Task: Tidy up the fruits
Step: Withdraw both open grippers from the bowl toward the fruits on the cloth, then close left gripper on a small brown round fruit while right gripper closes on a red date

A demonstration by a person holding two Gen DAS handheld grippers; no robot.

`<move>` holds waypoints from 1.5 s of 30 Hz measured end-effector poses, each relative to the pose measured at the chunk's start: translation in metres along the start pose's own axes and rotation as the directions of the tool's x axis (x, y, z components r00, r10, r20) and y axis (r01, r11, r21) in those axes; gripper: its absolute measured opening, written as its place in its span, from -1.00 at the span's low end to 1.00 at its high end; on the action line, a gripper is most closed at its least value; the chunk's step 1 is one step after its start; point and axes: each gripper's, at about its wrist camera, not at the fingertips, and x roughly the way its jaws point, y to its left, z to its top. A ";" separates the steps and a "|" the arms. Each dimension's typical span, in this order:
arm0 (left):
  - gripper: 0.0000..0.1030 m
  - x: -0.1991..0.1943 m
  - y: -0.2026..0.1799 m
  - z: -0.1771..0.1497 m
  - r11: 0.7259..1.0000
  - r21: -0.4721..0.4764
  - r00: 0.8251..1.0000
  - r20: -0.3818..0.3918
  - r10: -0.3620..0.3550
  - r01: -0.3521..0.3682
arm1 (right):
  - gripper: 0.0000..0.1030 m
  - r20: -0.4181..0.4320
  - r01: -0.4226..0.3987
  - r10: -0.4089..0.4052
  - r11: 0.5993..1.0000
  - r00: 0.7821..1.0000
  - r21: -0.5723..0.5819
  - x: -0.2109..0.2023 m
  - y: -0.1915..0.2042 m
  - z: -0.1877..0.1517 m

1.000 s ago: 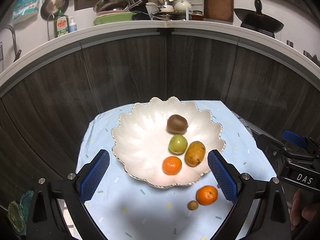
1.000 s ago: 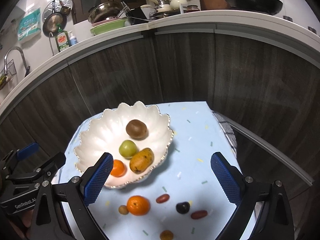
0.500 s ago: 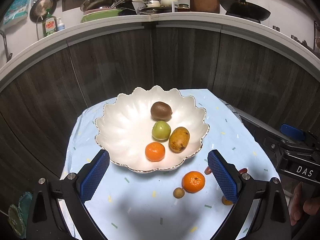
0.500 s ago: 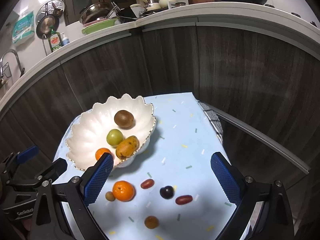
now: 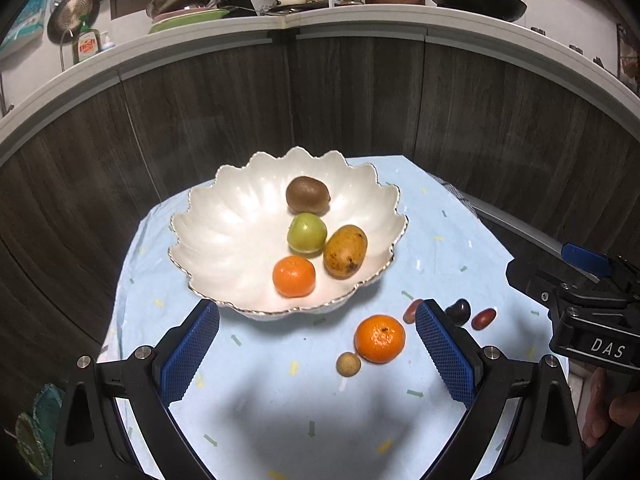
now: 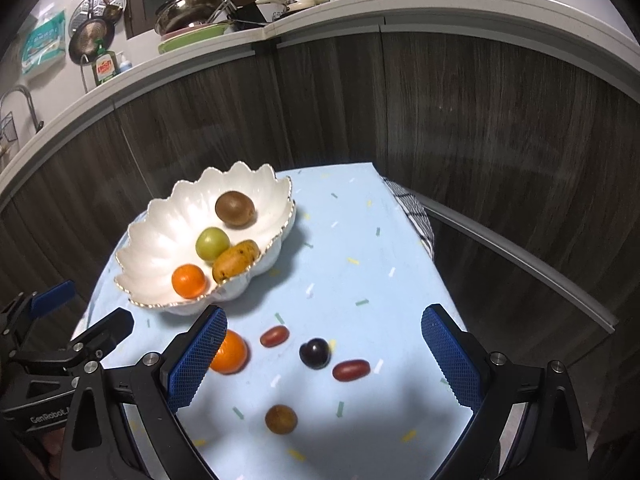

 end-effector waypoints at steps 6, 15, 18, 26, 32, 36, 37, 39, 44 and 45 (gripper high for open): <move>0.94 0.009 -0.002 -0.010 1.000 0.012 1.000 -0.003 -0.002 0.002 | 0.92 -0.001 0.016 -0.016 1.000 1.000 -0.024 0.006 0.001 -0.010; 0.93 0.022 -0.008 -0.025 0.999 0.041 1.000 -0.013 -0.002 0.003 | 0.92 -0.026 0.031 -0.032 0.999 0.999 -0.034 0.019 -0.003 -0.025; 0.90 0.026 -0.009 -0.031 0.999 0.048 1.000 -0.014 -0.006 0.006 | 0.92 -0.032 0.034 -0.035 0.999 0.999 -0.032 0.023 -0.006 -0.030; 0.83 0.040 -0.012 -0.043 0.997 0.073 1.000 -0.004 -0.001 0.001 | 0.92 -0.037 0.056 -0.057 0.998 0.998 -0.035 0.033 -0.009 -0.039; 0.74 0.049 -0.012 -0.049 0.997 0.081 1.000 -0.023 -0.001 0.003 | 0.92 -0.043 0.063 -0.065 0.997 0.997 -0.047 0.040 -0.009 -0.047; 0.66 0.053 -0.013 -0.053 0.996 0.089 0.999 -0.038 -0.005 0.008 | 0.92 -0.042 0.070 -0.072 0.997 0.996 -0.044 0.042 -0.011 -0.050; 0.66 0.055 -0.014 -0.054 0.996 0.090 0.999 -0.041 -0.005 0.009 | 0.92 -0.041 0.074 -0.076 0.996 0.996 -0.044 0.043 -0.012 -0.050; 0.65 0.056 -0.014 -0.055 0.996 0.090 0.999 -0.045 -0.006 0.010 | 0.92 -0.041 0.081 -0.083 0.996 0.996 -0.045 0.046 -0.013 -0.051; 0.58 0.062 -0.016 -0.058 0.996 0.092 0.998 -0.064 -0.011 0.017 | 0.91 -0.042 0.103 -0.104 0.994 0.994 -0.043 0.052 -0.018 -0.053; 0.57 0.064 -0.017 -0.059 0.995 0.093 0.998 -0.069 -0.014 0.020 | 0.90 -0.042 0.106 -0.108 0.993 0.993 -0.042 0.052 -0.019 -0.054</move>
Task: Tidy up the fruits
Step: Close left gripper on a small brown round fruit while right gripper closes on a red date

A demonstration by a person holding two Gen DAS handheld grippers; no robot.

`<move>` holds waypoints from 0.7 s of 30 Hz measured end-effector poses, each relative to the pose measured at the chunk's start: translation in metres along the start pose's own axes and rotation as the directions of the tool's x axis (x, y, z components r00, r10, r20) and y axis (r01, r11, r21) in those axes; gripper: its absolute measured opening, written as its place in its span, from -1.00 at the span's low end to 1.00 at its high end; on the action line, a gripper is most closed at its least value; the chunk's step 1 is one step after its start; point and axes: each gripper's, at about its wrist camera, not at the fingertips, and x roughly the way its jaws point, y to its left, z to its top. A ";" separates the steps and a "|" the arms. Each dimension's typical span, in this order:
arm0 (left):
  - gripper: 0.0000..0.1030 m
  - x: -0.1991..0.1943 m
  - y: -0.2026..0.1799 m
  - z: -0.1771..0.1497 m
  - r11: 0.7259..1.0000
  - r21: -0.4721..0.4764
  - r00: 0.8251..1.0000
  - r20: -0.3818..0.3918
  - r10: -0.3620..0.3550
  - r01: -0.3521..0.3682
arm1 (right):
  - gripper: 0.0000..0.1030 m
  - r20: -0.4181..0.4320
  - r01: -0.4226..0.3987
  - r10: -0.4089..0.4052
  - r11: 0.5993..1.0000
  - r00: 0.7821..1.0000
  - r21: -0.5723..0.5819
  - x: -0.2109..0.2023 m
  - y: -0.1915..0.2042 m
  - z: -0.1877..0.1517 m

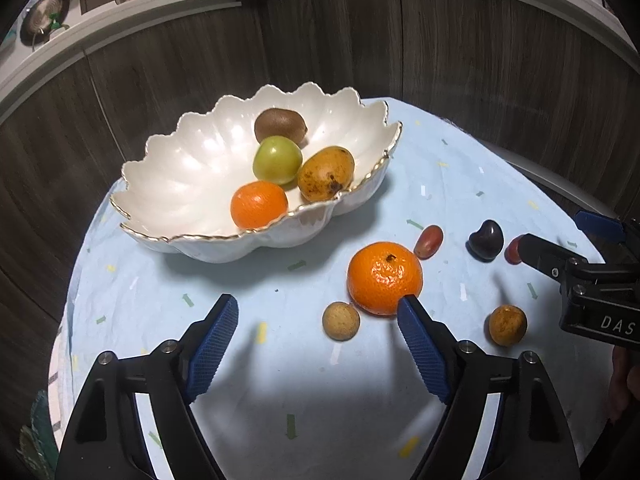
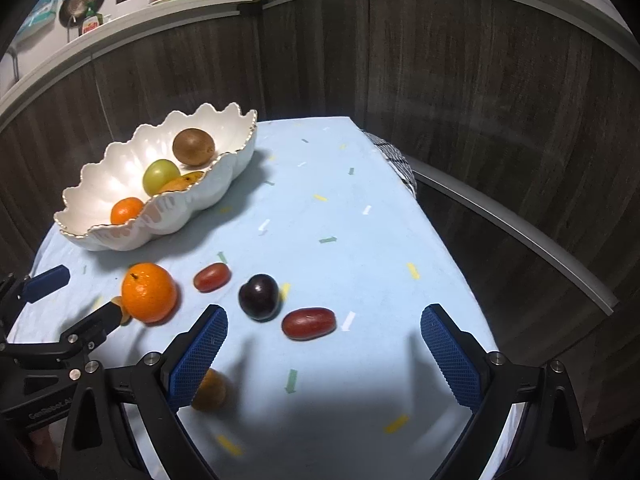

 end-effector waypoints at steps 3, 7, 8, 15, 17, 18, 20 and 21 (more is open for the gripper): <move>0.52 0.004 -0.002 -0.002 1.000 0.004 1.000 -0.013 -0.006 0.006 | 0.88 -0.003 0.004 -0.004 1.000 1.000 0.005 0.002 -0.002 -0.001; 0.43 0.008 -0.003 -0.002 1.000 0.008 0.999 -0.029 -0.016 0.017 | 0.80 -0.010 0.005 -0.004 1.000 1.000 0.013 0.004 -0.004 -0.002; 0.43 0.009 -0.003 -0.002 1.000 0.007 0.999 -0.029 -0.020 0.020 | 0.79 -0.013 0.004 -0.004 1.000 1.000 0.015 0.005 -0.005 -0.002; 0.34 0.011 -0.005 -0.002 0.999 0.009 0.999 -0.023 -0.048 0.048 | 0.61 -0.032 -0.012 0.013 1.000 0.999 0.025 0.013 -0.007 -0.005; 0.28 0.012 -0.006 -0.003 0.998 0.011 0.998 -0.021 -0.064 0.065 | 0.57 -0.039 -0.019 0.020 0.999 0.999 0.028 0.015 -0.008 -0.006; 0.26 0.012 -0.007 -0.003 0.997 0.012 0.997 -0.021 -0.071 0.071 | 0.49 -0.043 -0.025 0.026 0.999 0.999 0.028 0.017 -0.008 -0.006; 0.17 0.013 -0.007 -0.005 0.996 0.010 0.996 -0.025 -0.090 0.090 | 0.40 -0.051 -0.035 0.036 0.999 0.998 0.025 0.019 -0.006 -0.007; 0.15 0.014 -0.007 -0.005 0.995 0.009 0.995 -0.031 -0.096 0.096 | 0.38 -0.053 -0.037 0.038 0.999 0.998 0.023 0.019 -0.006 -0.007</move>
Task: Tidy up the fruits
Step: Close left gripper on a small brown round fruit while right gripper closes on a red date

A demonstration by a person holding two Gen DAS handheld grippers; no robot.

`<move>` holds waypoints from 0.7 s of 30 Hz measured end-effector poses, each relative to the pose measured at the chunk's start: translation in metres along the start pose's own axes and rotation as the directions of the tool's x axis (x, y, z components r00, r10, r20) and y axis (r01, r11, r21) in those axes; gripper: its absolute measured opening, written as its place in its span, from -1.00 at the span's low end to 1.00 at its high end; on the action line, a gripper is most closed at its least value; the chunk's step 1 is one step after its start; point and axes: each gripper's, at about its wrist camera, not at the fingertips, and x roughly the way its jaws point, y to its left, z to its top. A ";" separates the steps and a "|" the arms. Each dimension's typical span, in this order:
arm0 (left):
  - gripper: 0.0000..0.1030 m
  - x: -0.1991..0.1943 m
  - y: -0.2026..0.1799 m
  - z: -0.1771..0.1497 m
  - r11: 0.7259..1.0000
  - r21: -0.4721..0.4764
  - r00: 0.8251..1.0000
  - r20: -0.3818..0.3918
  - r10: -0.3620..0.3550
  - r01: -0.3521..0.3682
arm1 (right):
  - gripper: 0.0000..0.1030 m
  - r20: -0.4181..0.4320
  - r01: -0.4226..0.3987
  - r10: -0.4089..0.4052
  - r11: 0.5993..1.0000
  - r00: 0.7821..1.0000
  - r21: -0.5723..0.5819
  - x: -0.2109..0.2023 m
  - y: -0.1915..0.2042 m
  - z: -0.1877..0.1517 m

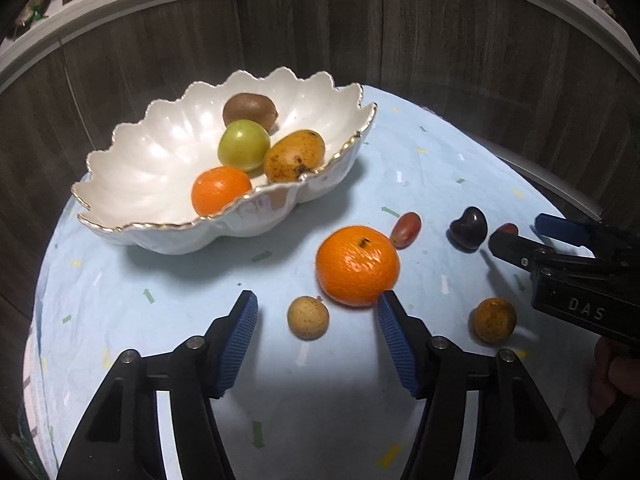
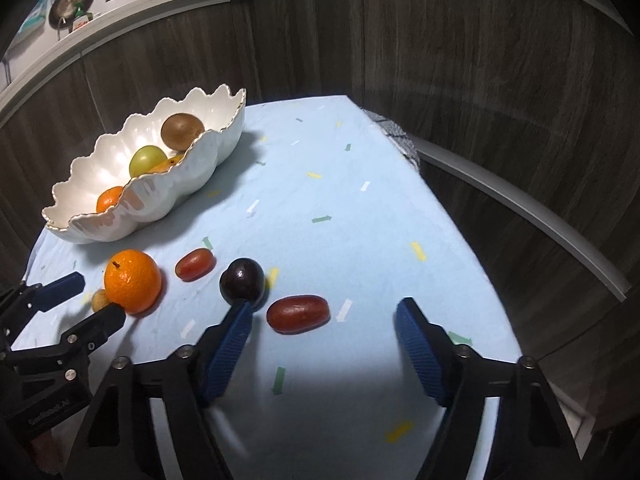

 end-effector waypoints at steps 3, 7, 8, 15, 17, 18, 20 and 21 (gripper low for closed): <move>0.08 0.005 0.002 -0.002 1.000 -0.014 1.000 -0.023 -0.012 0.011 | 0.38 0.003 0.001 -0.001 1.000 1.000 -0.008 0.000 0.002 0.000; -0.01 0.011 0.006 -0.003 0.999 -0.043 0.998 -0.049 -0.028 0.026 | 0.27 0.006 0.002 -0.002 0.999 1.000 -0.036 0.000 0.008 0.002; -0.01 0.011 0.006 -0.004 0.999 -0.043 0.998 -0.050 -0.029 0.026 | 0.25 0.002 0.001 0.000 0.999 1.000 -0.041 0.001 0.009 0.002; -0.07 0.011 0.009 -0.004 0.998 -0.049 0.998 -0.049 -0.042 0.040 | 0.16 0.000 -0.012 0.012 0.999 1.000 -0.038 0.002 0.009 0.005; -0.18 0.010 0.008 -0.005 0.998 -0.046 0.998 -0.046 -0.050 0.048 | 0.11 -0.005 -0.025 0.025 0.999 1.000 -0.037 0.002 0.010 0.006; -0.20 0.010 0.008 -0.005 0.998 -0.044 0.998 -0.045 -0.054 0.052 | 0.05 -0.006 -0.030 0.030 0.999 1.000 -0.036 0.002 0.010 0.006; -0.28 0.009 0.007 -0.005 0.997 -0.044 0.997 -0.044 -0.059 0.057 | -0.01 -0.009 -0.040 0.039 0.999 0.999 -0.036 0.002 0.010 0.006; -0.32 0.009 0.007 -0.005 0.997 -0.044 0.997 -0.043 -0.062 0.060 | -0.02 -0.010 -0.041 0.041 0.998 0.999 -0.037 0.002 0.010 0.006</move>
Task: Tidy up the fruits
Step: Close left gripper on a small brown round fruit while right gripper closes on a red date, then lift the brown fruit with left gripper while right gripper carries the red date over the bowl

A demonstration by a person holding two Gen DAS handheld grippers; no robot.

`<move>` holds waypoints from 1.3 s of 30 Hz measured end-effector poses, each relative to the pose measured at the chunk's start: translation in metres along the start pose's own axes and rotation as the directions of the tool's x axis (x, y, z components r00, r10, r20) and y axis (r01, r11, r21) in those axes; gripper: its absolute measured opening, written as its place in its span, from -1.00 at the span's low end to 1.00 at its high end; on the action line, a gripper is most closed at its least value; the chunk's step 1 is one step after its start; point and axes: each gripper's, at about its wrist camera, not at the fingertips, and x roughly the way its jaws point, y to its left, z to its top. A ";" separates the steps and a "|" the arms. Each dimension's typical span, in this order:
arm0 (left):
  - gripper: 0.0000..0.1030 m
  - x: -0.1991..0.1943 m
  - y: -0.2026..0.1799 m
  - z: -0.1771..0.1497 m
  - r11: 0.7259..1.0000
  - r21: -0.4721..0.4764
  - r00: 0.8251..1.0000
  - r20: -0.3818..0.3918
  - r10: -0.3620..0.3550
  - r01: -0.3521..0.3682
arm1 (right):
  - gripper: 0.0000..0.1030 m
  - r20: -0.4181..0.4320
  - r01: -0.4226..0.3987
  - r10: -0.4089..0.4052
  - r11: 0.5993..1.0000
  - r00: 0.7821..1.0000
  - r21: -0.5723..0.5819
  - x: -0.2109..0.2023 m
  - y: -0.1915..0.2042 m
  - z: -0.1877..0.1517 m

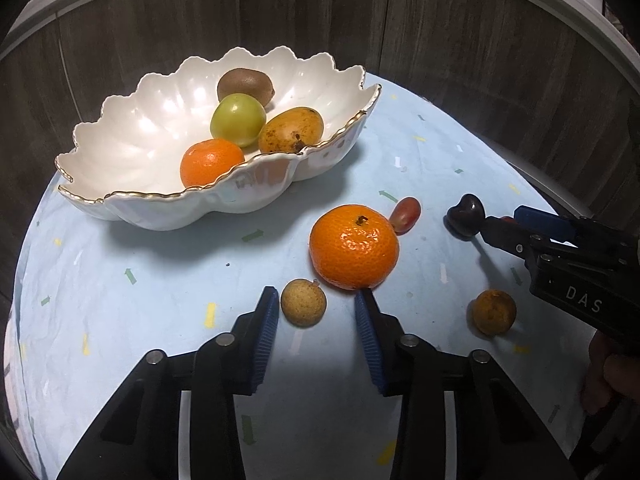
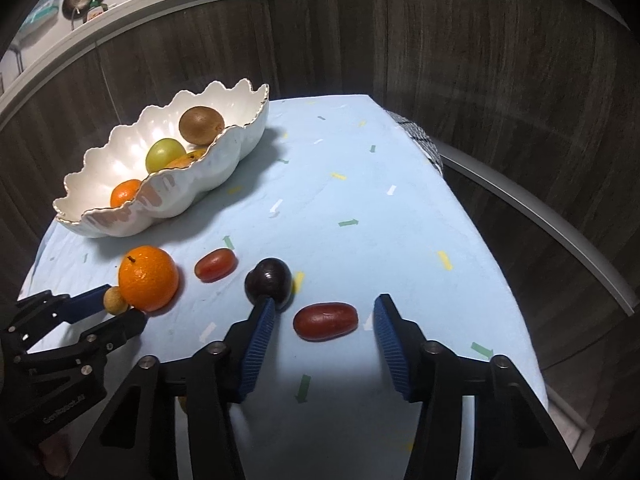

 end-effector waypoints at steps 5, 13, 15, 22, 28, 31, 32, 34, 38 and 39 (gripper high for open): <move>-0.50 -0.001 0.000 0.000 1.000 0.000 1.000 0.002 -0.008 0.008 | -0.17 -0.002 -0.017 0.017 1.000 1.000 -0.005 0.000 0.001 -0.001; -0.56 -0.004 -0.001 0.000 1.000 -0.006 1.000 0.001 -0.007 0.007 | -0.37 -0.004 -0.027 0.027 1.000 1.000 -0.007 0.000 0.001 -0.002; -0.56 -0.005 -0.001 0.000 1.000 -0.004 1.000 0.004 -0.005 0.005 | -0.37 -0.005 -0.027 0.027 1.000 1.000 -0.008 0.000 0.001 -0.003; -0.56 -0.013 0.000 0.004 1.000 -0.003 1.000 0.022 -0.001 0.001 | -0.38 -0.002 -0.030 0.030 0.999 1.000 -0.010 -0.005 0.003 -0.001; -0.56 -0.023 0.000 0.008 1.000 -0.006 0.999 0.040 0.003 -0.003 | -0.38 0.015 -0.029 0.029 0.999 0.999 -0.017 -0.014 0.007 0.002; -0.56 -0.029 0.002 0.011 1.000 -0.012 0.999 0.054 0.005 -0.005 | -0.38 0.024 -0.029 0.030 0.999 0.999 -0.023 -0.019 0.009 0.004; -0.56 -0.030 0.003 0.012 1.000 -0.013 0.998 0.058 0.007 -0.006 | -0.38 0.028 -0.029 0.030 0.999 0.999 -0.027 -0.021 0.010 0.005; -0.56 -0.035 0.004 0.014 1.000 -0.016 0.998 0.069 0.012 -0.011 | -0.38 0.035 -0.029 0.030 0.999 0.999 -0.030 -0.025 0.012 0.007; -0.56 -0.042 0.006 0.016 1.000 -0.023 0.996 0.085 0.022 -0.020 | -0.38 0.049 -0.030 0.032 0.999 0.998 -0.040 -0.033 0.016 0.010; -0.56 -0.044 0.007 0.017 0.999 -0.025 0.996 0.088 0.024 -0.021 | -0.38 0.052 -0.030 0.033 0.999 0.998 -0.043 -0.035 0.018 0.010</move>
